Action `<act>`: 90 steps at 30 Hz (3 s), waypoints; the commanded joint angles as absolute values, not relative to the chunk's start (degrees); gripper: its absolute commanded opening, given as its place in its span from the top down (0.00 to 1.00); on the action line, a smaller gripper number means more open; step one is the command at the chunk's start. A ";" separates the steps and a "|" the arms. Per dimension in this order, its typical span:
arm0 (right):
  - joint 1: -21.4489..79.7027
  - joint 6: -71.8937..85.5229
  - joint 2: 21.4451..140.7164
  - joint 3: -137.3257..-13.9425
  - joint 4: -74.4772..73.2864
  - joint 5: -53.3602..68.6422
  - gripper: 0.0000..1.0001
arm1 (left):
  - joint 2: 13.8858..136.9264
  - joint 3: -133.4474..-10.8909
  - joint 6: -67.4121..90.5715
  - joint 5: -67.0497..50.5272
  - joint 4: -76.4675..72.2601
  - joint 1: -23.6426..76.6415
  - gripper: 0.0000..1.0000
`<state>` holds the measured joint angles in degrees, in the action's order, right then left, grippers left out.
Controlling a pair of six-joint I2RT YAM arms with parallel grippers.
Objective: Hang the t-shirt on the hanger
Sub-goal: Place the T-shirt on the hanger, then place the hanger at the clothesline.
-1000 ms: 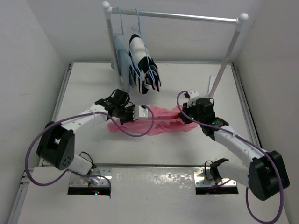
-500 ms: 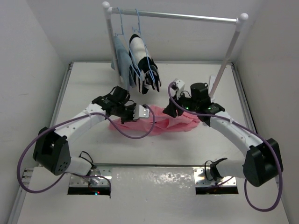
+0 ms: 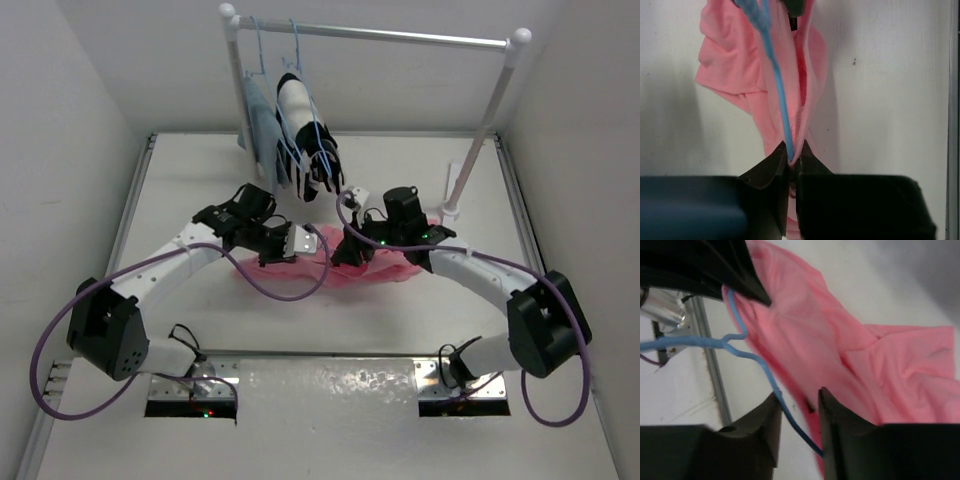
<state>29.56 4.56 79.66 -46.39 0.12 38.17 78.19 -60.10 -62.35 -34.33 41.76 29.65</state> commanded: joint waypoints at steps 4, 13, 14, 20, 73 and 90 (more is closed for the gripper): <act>30.32 11.42 80.60 -45.72 10.87 33.14 0.97 | 75.32 -64.16 -60.82 -38.77 40.25 29.97 1.00; 29.80 9.15 70.94 -41.93 0.20 25.32 1.00 | 72.60 -60.73 -58.45 -30.94 38.41 27.34 0.97; 29.71 8.71 70.32 -41.49 -1.48 24.53 1.00 | 72.51 -60.91 -58.45 -30.15 38.23 26.29 0.95; 28.13 6.77 65.48 -41.13 -7.82 19.25 1.00 | 72.42 -60.47 -60.02 -26.90 37.70 23.91 0.94; 18.72 5.27 79.89 -119.02 -50.92 -3.88 1.00 | 69.26 -58.45 -47.91 -26.20 28.13 18.54 0.00; 26.72 10.63 91.92 -115.93 -21.81 -12.74 1.00 | 62.49 -50.10 -41.04 -22.06 24.87 17.75 0.00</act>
